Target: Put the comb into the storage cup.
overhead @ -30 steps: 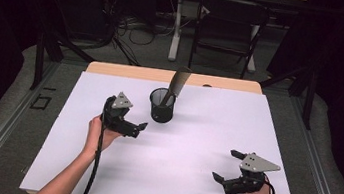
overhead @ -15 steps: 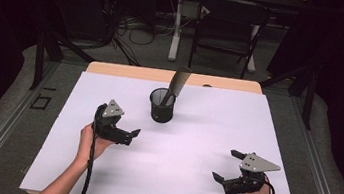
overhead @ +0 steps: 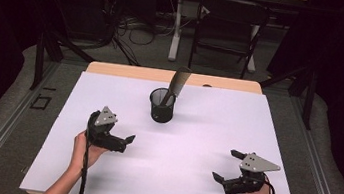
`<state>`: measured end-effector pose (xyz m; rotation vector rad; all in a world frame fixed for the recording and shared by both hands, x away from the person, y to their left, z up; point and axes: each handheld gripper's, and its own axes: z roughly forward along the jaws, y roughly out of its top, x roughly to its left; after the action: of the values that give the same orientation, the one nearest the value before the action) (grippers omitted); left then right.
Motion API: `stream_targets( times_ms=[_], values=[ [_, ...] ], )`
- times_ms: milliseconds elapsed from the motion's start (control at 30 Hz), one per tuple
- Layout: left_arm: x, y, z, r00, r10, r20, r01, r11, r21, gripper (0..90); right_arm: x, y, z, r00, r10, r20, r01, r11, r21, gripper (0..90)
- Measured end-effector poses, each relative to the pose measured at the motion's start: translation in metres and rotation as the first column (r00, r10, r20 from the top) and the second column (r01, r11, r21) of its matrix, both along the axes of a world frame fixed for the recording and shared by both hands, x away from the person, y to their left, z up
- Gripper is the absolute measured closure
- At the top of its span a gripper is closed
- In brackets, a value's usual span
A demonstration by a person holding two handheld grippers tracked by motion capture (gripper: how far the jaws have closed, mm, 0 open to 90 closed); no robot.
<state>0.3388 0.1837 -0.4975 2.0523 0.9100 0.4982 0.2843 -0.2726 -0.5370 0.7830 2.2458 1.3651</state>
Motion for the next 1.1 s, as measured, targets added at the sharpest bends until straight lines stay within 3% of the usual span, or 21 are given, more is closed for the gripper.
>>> stream_targets(
  times_ms=[333, 1100],
  values=[
    [-0.014, 0.012, -0.003, 0.9996, 0.021, 0.019, -0.02, 0.9997, -0.014, 0.0, 0.001, 0.001, -0.001, 1.0, -0.002, -0.005, 0.002, 1.0, -0.005, 0.1],
    [-0.041, 0.031, -0.018, 0.9978, 0.063, 0.021, -0.062, 0.9969, -0.049, 0.0, 0.0, 0.001, 0.0, 1.0, -0.004, 0.0, 0.004, 1.0, -0.006, 0.1]
  ],
)
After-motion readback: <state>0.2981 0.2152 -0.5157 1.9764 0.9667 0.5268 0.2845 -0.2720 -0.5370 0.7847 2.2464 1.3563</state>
